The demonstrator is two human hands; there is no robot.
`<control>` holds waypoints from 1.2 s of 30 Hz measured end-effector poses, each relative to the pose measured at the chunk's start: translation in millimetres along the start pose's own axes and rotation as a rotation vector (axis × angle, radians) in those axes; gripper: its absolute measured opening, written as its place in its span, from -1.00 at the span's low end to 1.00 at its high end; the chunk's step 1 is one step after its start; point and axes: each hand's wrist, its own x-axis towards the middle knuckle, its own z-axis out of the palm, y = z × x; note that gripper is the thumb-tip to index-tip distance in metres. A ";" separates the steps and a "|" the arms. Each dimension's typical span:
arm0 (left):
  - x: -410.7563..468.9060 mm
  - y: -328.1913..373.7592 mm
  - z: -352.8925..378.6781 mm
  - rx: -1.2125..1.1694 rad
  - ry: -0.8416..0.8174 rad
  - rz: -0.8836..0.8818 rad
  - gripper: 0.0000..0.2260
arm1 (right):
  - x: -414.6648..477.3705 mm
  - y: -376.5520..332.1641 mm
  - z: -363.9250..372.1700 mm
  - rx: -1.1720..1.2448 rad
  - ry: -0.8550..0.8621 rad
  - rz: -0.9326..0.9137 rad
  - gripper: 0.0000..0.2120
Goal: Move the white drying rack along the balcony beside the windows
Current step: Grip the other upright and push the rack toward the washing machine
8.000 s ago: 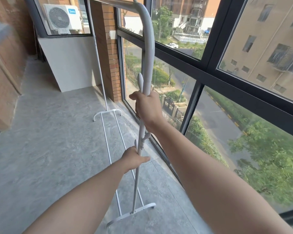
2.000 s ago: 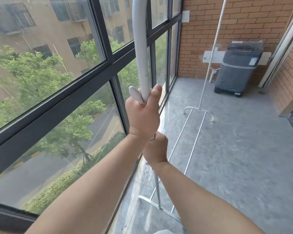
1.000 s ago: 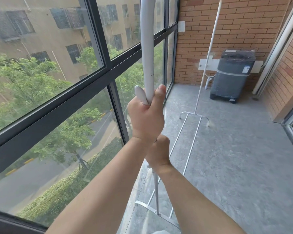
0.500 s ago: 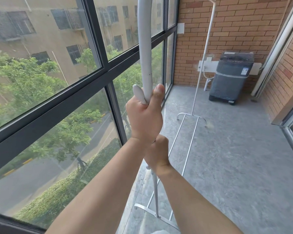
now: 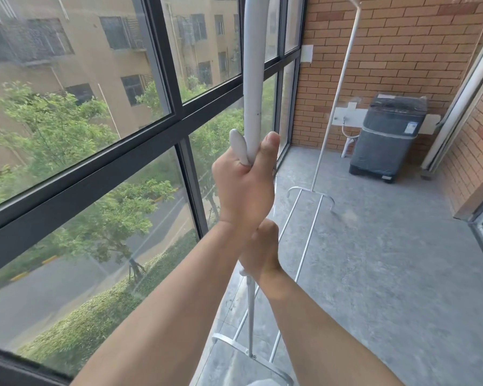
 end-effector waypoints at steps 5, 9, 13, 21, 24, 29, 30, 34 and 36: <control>4.7 -2.8 5.9 -0.003 0.005 0.012 -0.60 | 7.0 -4.7 -7.5 0.018 -0.034 -0.055 -0.62; 9.3 -5.7 15.0 -0.019 0.011 0.008 -0.57 | 16.5 -6.5 -16.0 -0.057 -0.028 -0.175 -0.53; 17.3 -6.7 27.3 -0.021 0.007 0.025 -0.57 | 30.2 -7.2 -24.7 -0.072 -0.024 -0.218 -0.54; 33.9 -14.2 61.0 0.000 0.021 0.042 -0.64 | 62.9 -5.0 -46.1 -0.044 -0.003 -0.243 -0.46; 39.4 -17.7 74.2 0.004 0.026 0.041 -0.60 | 77.1 -0.4 -51.1 -0.065 -0.004 -0.268 -0.46; 54.4 -24.0 96.6 0.009 0.019 0.044 -0.59 | 106.5 6.3 -56.9 -0.066 -0.006 -0.257 -0.49; 58.7 -25.0 99.8 0.009 0.017 0.044 -0.59 | 111.7 4.2 -57.8 -0.057 -0.009 -0.254 -0.48; 85.0 -34.0 110.5 0.014 0.022 0.028 -0.58 | 137.4 -1.3 -54.4 -0.024 -0.022 -0.221 -0.53; 101.2 -41.3 112.4 0.015 0.024 0.032 -0.59 | 152.5 -2.8 -48.4 -0.048 -0.001 -0.266 -0.52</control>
